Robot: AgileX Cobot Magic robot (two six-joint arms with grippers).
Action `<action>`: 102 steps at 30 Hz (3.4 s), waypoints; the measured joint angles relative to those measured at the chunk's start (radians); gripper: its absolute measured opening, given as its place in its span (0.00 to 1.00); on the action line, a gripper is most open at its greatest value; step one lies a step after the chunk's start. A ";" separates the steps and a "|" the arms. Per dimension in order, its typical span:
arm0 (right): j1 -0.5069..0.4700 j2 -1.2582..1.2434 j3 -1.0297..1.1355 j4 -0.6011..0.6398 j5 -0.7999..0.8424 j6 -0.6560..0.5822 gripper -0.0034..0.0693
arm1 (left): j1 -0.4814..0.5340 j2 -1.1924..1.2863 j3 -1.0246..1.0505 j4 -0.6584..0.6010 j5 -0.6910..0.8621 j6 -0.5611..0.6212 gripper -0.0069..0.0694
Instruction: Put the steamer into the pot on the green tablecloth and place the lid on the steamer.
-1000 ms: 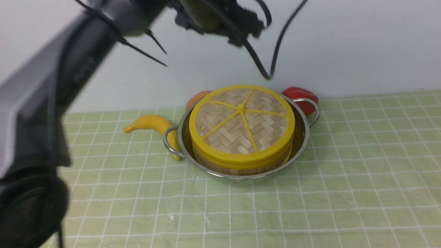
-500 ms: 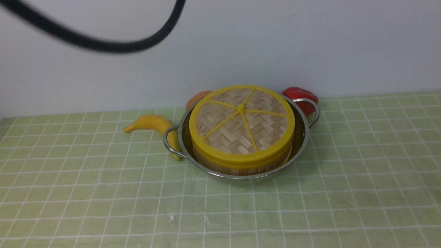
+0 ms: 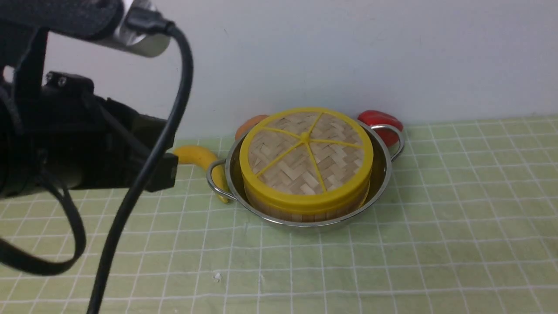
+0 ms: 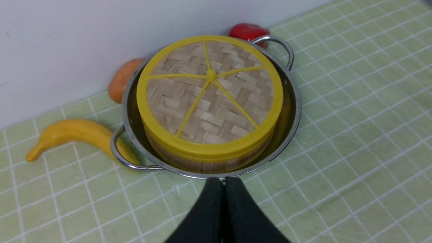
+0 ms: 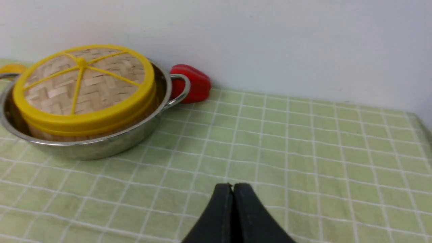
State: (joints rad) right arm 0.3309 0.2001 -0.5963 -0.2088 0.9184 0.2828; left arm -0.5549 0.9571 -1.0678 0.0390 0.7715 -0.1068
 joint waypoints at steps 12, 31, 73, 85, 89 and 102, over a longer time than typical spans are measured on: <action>0.000 0.000 0.000 0.164 0.000 0.000 0.08 | 0.000 -0.041 0.017 -0.128 0.021 -0.004 0.08; 0.000 0.000 0.000 0.249 0.000 0.000 0.16 | 0.367 -0.337 0.531 0.166 -0.542 -0.050 0.12; -0.209 -0.180 0.253 0.060 -0.351 -0.066 0.32 | 0.570 -0.937 1.075 0.175 -0.644 -0.007 0.20; -0.444 -0.198 0.600 0.024 -0.651 -0.001 0.36 | 0.570 -0.937 1.075 0.175 -0.647 -0.007 0.23; -0.444 -0.198 0.603 0.024 -0.649 0.000 0.37 | 0.570 -0.937 1.075 0.175 -0.647 -0.007 0.23; -0.444 -0.198 0.603 0.024 -0.628 0.000 0.38 | 0.570 -0.937 1.075 0.175 -0.647 -0.007 0.26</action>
State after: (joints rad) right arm -0.1130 0.0026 0.0071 -0.1846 0.2906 0.2824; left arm 0.0151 0.0201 0.0071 0.2144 0.1249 -0.1137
